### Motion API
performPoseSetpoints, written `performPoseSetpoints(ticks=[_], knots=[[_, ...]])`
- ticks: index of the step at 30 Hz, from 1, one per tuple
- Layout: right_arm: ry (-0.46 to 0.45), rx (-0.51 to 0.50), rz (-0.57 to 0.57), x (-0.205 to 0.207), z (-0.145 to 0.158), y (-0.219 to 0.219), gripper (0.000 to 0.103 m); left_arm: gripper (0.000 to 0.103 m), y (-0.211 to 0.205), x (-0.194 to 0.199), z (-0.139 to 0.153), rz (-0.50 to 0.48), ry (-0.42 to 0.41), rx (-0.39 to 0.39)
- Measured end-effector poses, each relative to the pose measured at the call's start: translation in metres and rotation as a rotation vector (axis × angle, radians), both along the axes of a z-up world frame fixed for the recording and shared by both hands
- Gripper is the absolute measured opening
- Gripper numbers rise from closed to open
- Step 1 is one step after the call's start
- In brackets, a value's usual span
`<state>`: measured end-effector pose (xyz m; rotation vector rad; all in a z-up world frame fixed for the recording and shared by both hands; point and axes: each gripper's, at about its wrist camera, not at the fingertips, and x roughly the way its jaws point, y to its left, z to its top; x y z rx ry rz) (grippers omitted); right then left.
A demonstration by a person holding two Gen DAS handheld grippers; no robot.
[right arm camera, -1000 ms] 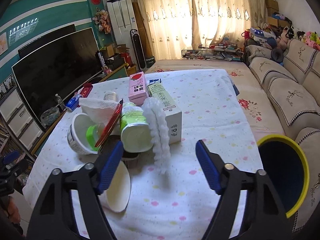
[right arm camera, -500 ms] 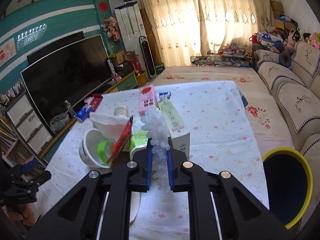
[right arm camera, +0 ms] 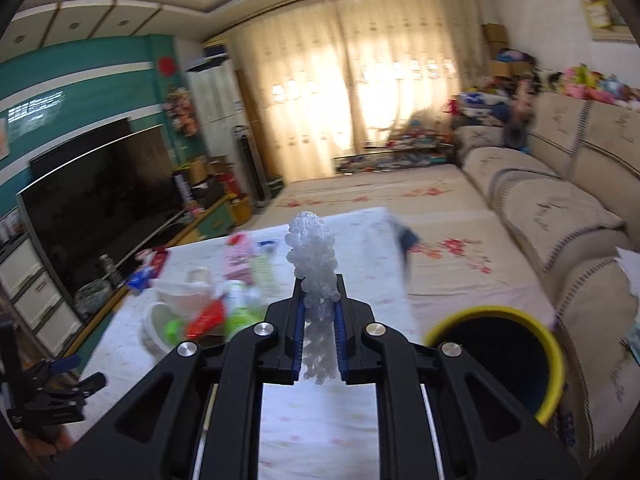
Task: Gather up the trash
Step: 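Carry the foam sleeve to the yellow bin and open the right gripper, then carry the white paper cup to the bin with the left gripper and release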
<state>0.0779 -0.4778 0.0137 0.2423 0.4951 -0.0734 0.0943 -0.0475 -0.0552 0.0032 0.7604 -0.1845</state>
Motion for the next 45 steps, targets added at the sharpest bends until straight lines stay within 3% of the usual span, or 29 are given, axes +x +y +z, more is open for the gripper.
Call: performPoseSetpoints(ticks=[7, 15, 17, 18, 40, 42, 44, 45], knots=[[0.105, -0.005, -0.218, -0.018, -0.046, -0.075, 0.013, 0.099, -0.05, 0.004, -0.009, -0.058, 0.056, -0.033], [0.215, 0.018, -0.273, -0.006, -0.103, -0.114, 0.017, 0.099, -0.09, 0.004, -0.018, -0.072, 0.08, 0.006], [0.213, 0.037, -0.28, -0.005, -0.108, -0.117, 0.04, 0.099, -0.096, 0.004, -0.02, -0.071, 0.09, 0.017], [0.208, 0.042, -0.283, -0.006, -0.109, -0.119, 0.043, 0.099, -0.098, 0.005, -0.021, -0.071, 0.095, 0.02], [0.221, 0.071, -0.232, -0.002, -0.114, -0.113, 0.045, 0.099, -0.11, 0.042, -0.055, 0.011, 0.171, 0.045], [0.22, 0.074, -0.232, -0.002, -0.114, -0.114, 0.045, 0.097, -0.11, 0.041, -0.055, 0.002, 0.166, 0.045], [0.218, 0.075, -0.231, -0.003, -0.114, -0.113, 0.045, 0.084, -0.112, 0.04, -0.054, -0.017, 0.16, 0.046], [0.217, 0.075, -0.231, -0.003, -0.113, -0.114, 0.045, 0.083, -0.113, 0.04, -0.054, -0.026, 0.161, 0.046]])
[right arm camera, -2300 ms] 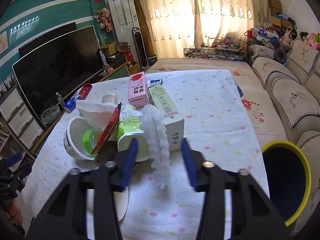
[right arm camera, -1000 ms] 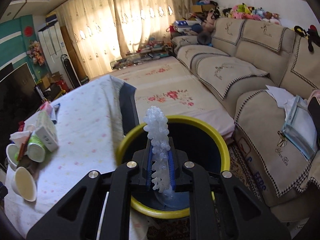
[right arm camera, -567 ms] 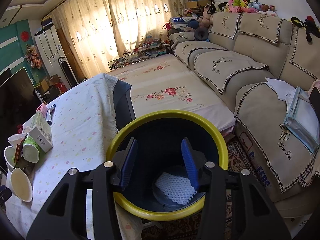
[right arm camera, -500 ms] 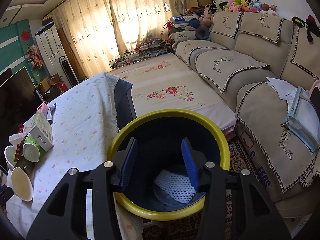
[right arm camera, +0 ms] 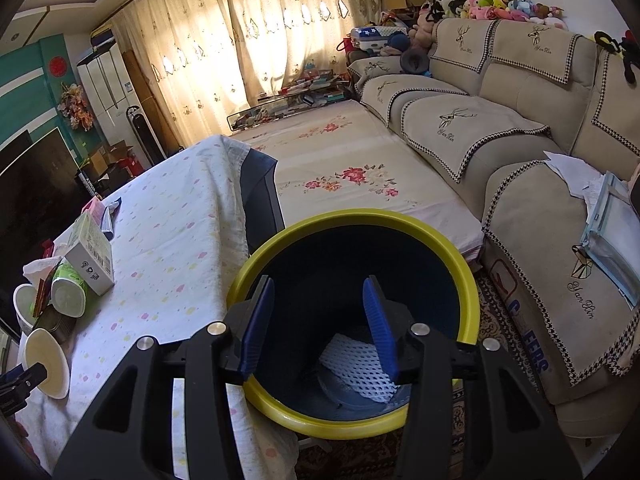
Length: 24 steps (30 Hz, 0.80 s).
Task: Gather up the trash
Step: 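Carry the white paper cup to the bin with the left gripper and release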
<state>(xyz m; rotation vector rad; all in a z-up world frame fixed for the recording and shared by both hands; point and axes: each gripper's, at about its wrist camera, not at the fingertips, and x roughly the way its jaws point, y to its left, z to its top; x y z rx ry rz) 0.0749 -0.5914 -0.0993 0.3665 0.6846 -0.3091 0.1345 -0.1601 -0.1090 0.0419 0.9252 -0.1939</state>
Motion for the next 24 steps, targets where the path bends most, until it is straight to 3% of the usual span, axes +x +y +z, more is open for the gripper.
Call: performPoseSetpoints(ticks=[10, 16, 24], knots=[[-0.036, 0.01, -0.011, -0.011, 0.008, -0.007, 0.045, 0.083, -0.032, -0.023, 0.032, -0.144, -0.048, -0.011], [-0.064, -0.01, -0.046, -0.025, 0.019, -0.018, 0.045, 0.083, -0.096, -0.033, 0.052, -0.303, -0.072, -0.028], [-0.057, -0.019, -0.113, -0.043, 0.019, -0.043, 0.045, 0.083, -0.204, -0.034, 0.054, -0.524, -0.071, -0.036]])
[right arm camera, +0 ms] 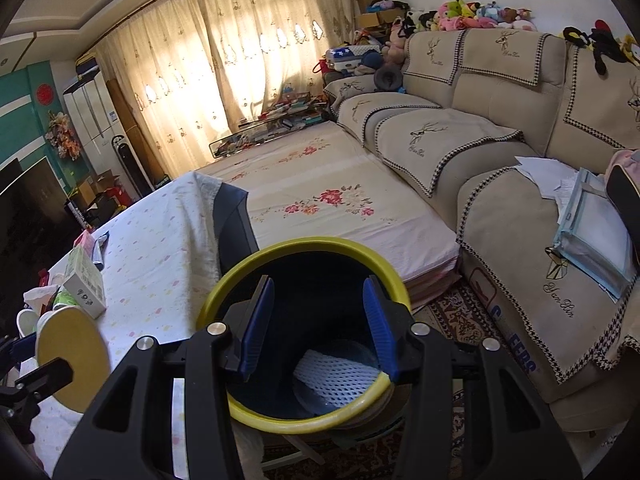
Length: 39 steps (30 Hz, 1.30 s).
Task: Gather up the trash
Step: 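Carry the white paper cup to the bin with the left gripper and release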
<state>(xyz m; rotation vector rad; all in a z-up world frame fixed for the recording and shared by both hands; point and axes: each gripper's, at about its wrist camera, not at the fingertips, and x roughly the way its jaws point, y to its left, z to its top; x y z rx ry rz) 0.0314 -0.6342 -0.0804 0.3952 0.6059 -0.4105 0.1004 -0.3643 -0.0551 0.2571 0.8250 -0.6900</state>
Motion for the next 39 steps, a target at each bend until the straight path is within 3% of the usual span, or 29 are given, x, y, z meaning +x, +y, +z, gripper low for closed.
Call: performPoseSetpoints(ticks=[9, 16, 22, 28, 39], knots=[[0.034, -0.008, -0.12, -0.026, -0.004, -0.032, 0.045, 0.083, -0.103, 0.012, -0.015, -0.126, 0.009, 0.023], [0.044, -0.018, -0.134, -0.031, -0.002, -0.035, 0.046, 0.091, -0.123, 0.034, -0.027, -0.108, 0.004, 0.025], [0.045, -0.02, -0.09, -0.023, 0.001, -0.02, 0.046, 0.093, -0.072, 0.03, -0.004, -0.082, -0.028, -0.017], [0.051, -0.019, 0.024, 0.0, 0.002, 0.017, 0.047, 0.095, 0.018, 0.009, 0.021, 0.003, -0.085, -0.05], [0.039, 0.01, 0.446, 0.064, 0.015, 0.157, 0.047, 0.097, 0.211, -0.005, 0.041, 0.347, -0.153, -0.066]])
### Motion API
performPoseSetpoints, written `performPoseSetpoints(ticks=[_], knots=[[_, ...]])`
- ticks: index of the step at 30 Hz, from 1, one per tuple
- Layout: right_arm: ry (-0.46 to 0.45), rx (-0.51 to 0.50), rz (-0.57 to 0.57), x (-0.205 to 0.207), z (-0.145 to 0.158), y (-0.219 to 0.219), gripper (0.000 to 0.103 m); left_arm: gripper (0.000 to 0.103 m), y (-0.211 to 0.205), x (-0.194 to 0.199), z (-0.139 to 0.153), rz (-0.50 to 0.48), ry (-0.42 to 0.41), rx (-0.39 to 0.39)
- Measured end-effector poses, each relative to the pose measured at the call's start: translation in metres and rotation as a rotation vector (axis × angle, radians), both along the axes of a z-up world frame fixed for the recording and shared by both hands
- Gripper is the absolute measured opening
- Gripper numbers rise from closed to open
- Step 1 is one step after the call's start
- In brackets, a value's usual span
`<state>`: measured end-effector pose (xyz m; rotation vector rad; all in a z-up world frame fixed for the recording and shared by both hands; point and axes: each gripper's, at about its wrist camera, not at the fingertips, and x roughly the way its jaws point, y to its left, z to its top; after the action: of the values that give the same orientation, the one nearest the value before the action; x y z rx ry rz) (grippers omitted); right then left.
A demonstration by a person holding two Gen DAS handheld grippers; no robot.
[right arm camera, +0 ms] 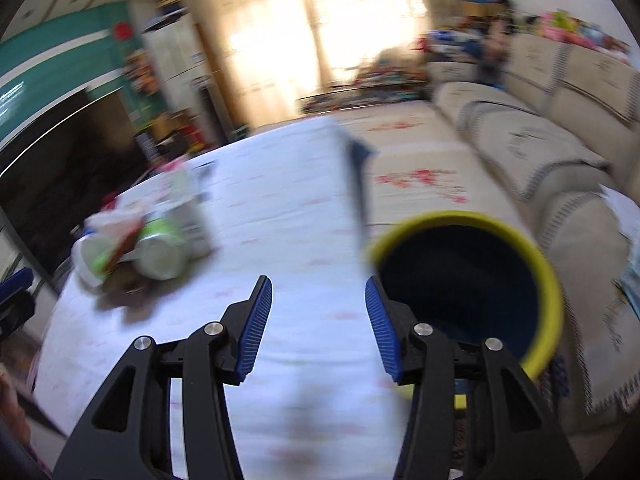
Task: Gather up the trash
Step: 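Carry the white paper cup to the bin with the left gripper and release, then grasp the red snack bag with the right gripper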
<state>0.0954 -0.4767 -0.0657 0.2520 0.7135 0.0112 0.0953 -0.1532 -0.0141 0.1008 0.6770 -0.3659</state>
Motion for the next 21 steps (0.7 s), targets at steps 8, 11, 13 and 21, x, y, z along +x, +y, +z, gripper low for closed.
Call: performPoseSetpoints(ticks=[8, 11, 13, 21], knots=[[-0.013, 0.006, 0.247, 0.041, 0.016, 0.099, 0.047, 0.097, 0.077, -0.001, -0.005, 0.094, -0.006, -0.043], [0.002, 0.028, 0.316, 0.052, 0.018, 0.129, 0.047, 0.097, 0.094, 0.001, -0.007, 0.103, -0.007, -0.055], [0.016, 0.048, 0.333, 0.059, 0.018, 0.141, 0.047, 0.097, 0.091, -0.001, -0.008, 0.11, -0.005, -0.059], [0.065, 0.08, 0.315, 0.077, 0.009, 0.169, 0.041, 0.097, 0.101, 0.0, -0.014, 0.127, 0.008, -0.07]])
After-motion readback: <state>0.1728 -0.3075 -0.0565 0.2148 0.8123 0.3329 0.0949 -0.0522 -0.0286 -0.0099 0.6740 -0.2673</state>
